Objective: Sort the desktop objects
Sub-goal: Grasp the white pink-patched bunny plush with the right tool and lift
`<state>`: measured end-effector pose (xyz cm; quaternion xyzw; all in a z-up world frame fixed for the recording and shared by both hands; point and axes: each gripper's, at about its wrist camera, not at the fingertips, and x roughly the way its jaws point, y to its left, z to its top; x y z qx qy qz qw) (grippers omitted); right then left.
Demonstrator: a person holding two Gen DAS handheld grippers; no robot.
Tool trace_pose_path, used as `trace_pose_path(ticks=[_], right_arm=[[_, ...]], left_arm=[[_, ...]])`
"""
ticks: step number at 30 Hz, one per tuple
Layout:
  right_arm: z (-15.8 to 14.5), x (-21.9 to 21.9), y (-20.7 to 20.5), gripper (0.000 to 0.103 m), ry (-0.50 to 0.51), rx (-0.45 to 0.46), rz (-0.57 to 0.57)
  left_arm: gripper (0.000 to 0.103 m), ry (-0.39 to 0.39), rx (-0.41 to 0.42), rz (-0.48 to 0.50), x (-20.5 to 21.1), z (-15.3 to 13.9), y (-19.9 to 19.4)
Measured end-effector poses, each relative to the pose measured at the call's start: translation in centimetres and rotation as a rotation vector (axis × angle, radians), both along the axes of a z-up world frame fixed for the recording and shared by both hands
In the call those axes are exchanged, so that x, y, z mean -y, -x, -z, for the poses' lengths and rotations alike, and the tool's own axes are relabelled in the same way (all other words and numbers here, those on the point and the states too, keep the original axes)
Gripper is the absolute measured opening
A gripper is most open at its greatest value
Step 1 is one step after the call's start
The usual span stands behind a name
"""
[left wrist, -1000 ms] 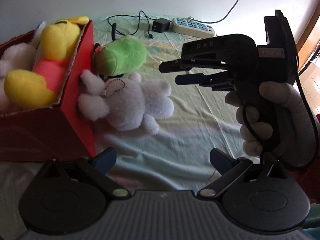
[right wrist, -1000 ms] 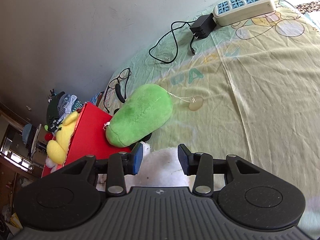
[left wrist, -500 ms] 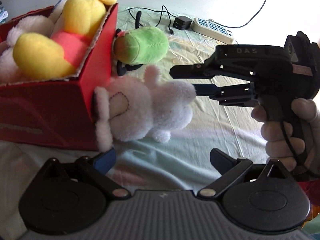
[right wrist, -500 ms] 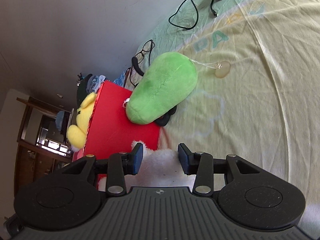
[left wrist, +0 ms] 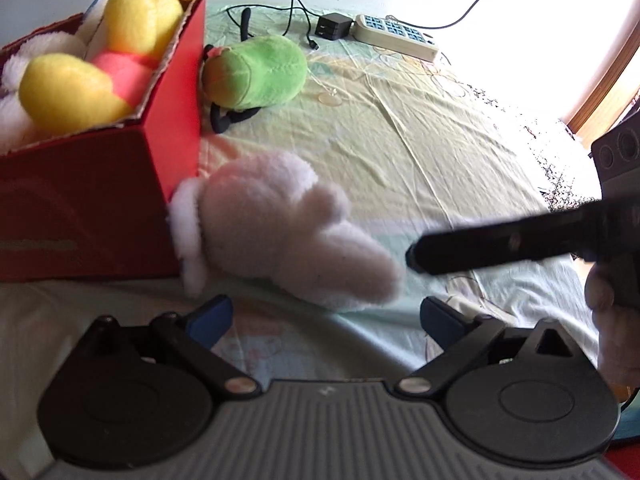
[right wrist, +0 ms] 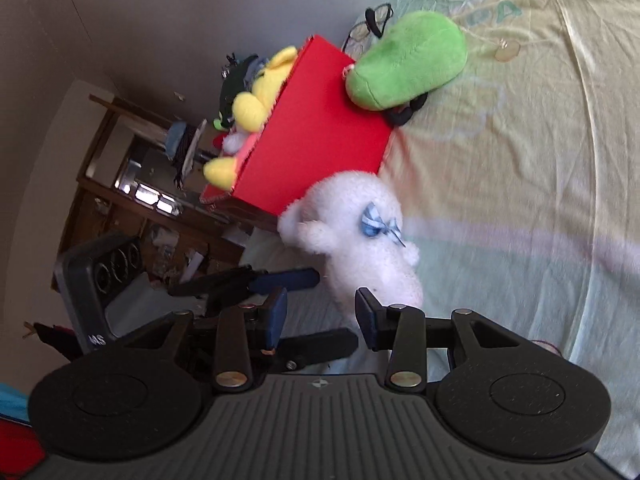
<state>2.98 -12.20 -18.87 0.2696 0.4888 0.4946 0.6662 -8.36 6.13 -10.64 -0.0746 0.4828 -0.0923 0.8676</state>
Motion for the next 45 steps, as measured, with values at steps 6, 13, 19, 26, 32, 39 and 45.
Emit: trace_pose_path(ticks=[6, 13, 19, 26, 32, 39, 45], right_arm=[[1.4, -1.0, -3.9, 0.042, 0.089, -0.019, 0.259], [3.7, -4.3, -4.4, 0.041, 0.154, -0.041, 0.198], [2.6, -4.1, -2.0, 0.041, 0.103, -0.036, 0.087], [1.0, -5.2, 2.0, 0.041, 0.084, 0.013, -0.060], [-0.1, -3.6, 1.2, 0.041, 0.090, 0.112, 0.042], [3.1, -4.7, -0.7, 0.044, 0.105, 0.021, -0.023], [4.2, -6.6, -0.4, 0.046, 0.042, -0.054, -0.086]], left_arm=[[0.100, 0.112, -0.007, -0.083, -1.2, -0.1, -0.8], [0.100, 0.159, -0.001, -0.137, -2.1, -0.6, -1.0], [0.100, 0.176, -0.026, -0.149, -3.0, -0.2, 0.3], [0.100, 0.177, -0.049, -0.167, -3.6, 0.6, 1.9], [0.100, 0.155, -0.045, -0.189, -4.0, 1.4, 2.1], [0.093, 0.175, -0.029, -0.199, -4.1, 1.2, 1.7], [0.088, 0.160, -0.044, -0.244, -5.2, 1.7, 1.9]])
